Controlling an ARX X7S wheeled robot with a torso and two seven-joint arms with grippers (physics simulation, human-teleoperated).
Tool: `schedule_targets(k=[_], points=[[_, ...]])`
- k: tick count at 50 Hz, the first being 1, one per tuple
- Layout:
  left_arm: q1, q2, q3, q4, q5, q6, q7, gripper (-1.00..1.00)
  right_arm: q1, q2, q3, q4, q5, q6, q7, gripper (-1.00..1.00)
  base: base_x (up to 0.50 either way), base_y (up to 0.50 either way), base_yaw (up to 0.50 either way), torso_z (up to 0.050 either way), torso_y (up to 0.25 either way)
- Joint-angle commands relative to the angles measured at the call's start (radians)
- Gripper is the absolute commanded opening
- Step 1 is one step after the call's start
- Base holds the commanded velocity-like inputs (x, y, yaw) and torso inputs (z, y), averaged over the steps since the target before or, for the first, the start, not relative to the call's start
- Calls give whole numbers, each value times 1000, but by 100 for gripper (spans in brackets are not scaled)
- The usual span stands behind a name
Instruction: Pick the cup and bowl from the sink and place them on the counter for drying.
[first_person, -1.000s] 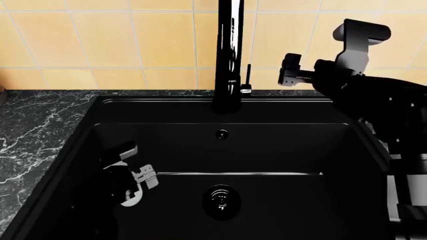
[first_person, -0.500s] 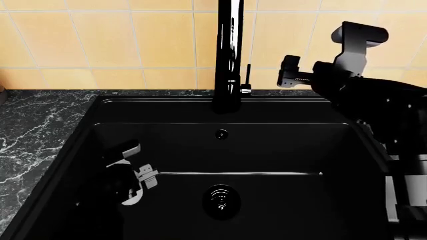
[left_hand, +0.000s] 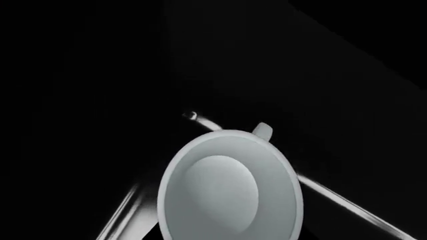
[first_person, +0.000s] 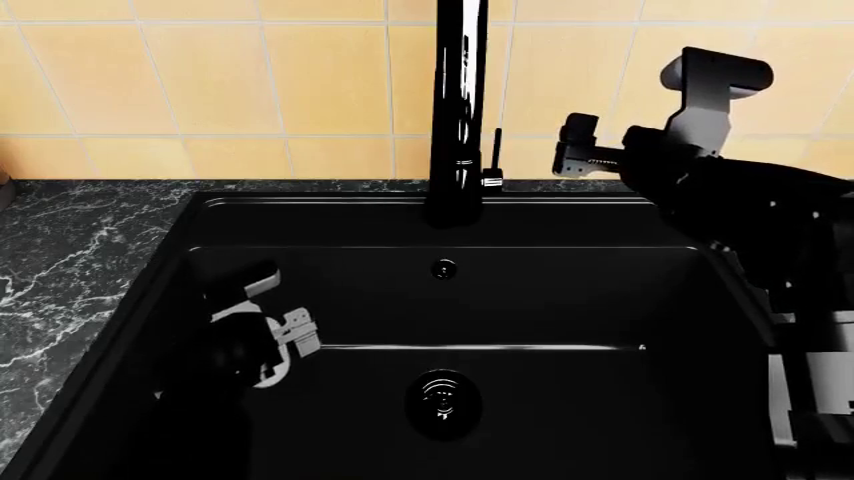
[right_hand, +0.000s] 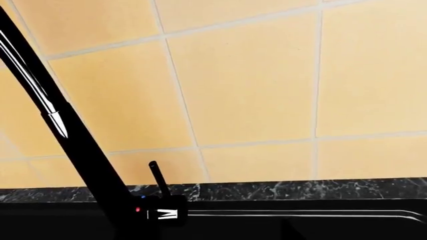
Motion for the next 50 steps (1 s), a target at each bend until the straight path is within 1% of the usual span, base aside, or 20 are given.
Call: schedule_targets(k=[1, 3, 5, 11, 17, 18, 22, 26, 27, 28, 30, 31, 33, 34, 35, 37, 40, 41, 44, 50], points=[[98, 71, 40, 428, -11, -277, 27, -100, -4, -5, 6, -1, 0, 0, -10, 100, 0, 0, 0, 0, 0], [138, 72, 90, 563, -81, -375, 1, -100, -3, -6, 6, 2, 0, -3, -12, 100, 0, 0, 0, 0, 0], [167, 65, 134, 659, -110, -448, 15, -100, -3, -5, 7, -1, 1, -1, -10, 100, 0, 0, 0, 0, 0], [219, 56, 173, 894, -192, -623, -31, -100, -3, -5, 10, -3, 6, 0, -9, 100, 0, 0, 0, 0, 0], [223, 59, 186, 972, -227, -704, -62, -100, -9, -3, 17, -4, 12, -2, -6, 100, 0, 0, 0, 0, 2], [224, 59, 171, 998, -249, -743, -58, -100, -11, -3, 17, -3, 13, -3, -7, 100, 0, 0, 0, 0, 0], [193, 44, 234, 1074, -285, -855, -45, -100, -13, 2, 22, -14, 21, 9, -4, 100, 0, 0, 0, 0, 0], [176, 22, 250, 1156, -322, -967, -49, -100, -11, 6, 25, -16, 25, 14, 0, 100, 0, 0, 0, 0, 0], [177, -17, 258, 1156, -447, -973, -131, -100, -12, 6, 26, -20, 29, 18, 1, 100, 0, 0, 0, 0, 0], [175, -58, 279, 1153, -597, -973, -252, -100, -9, 6, 23, -19, 29, 21, -4, 100, 0, 0, 0, 0, 0], [156, -109, 277, 1116, -897, -972, -549, -100, 0, 9, 19, -13, 29, 23, -13, 100, 0, 0, 0, 0, 0], [132, -142, 314, 1125, -1047, -971, -613, -100, 5, 9, 16, -7, 25, 20, -19, 100, 0, 0, 0, 0, 0], [95, -178, 332, 1100, -1224, -971, -708, -100, 11, 6, 12, 1, 22, 16, -25, 100, 0, 0, 0, 0, 0], [-55, -268, 415, 982, -1374, -972, -842, -100, 11, 1, 2, 1, 16, 7, -34, 100, 0, 0, 0, 0, 0], [-114, -275, 433, 972, -1522, -967, -877, -100, 11, 0, 1, 2, 15, 6, -36, 100, 0, 0, 0, 0, 0], [-150, -296, 467, 948, -1596, -963, -914, -100, 10, -1, -1, 5, 16, 5, -38, 100, 0, 0, 0, 0, 0], [-137, -334, 487, 954, -1704, -961, -970, -100, 7, -2, -1, 5, 17, 2, -39, 100, 0, 0, 0, 0, 0], [-132, -330, 497, 959, -1716, -952, -981, -100, 6, -4, -2, 9, 15, -1, -42, 100, 0, 0, 0, 0, 0], [-148, -329, 519, 955, -1682, -926, -951, -100, 8, -5, -3, 15, 15, -4, -45, 100, 0, 0, 0, 0, 0], [-216, -371, 546, 949, -1642, -911, -919, -100, 13, -4, -7, 17, 15, -1, -49, 100, 0, 0, 0, 0, 2]])
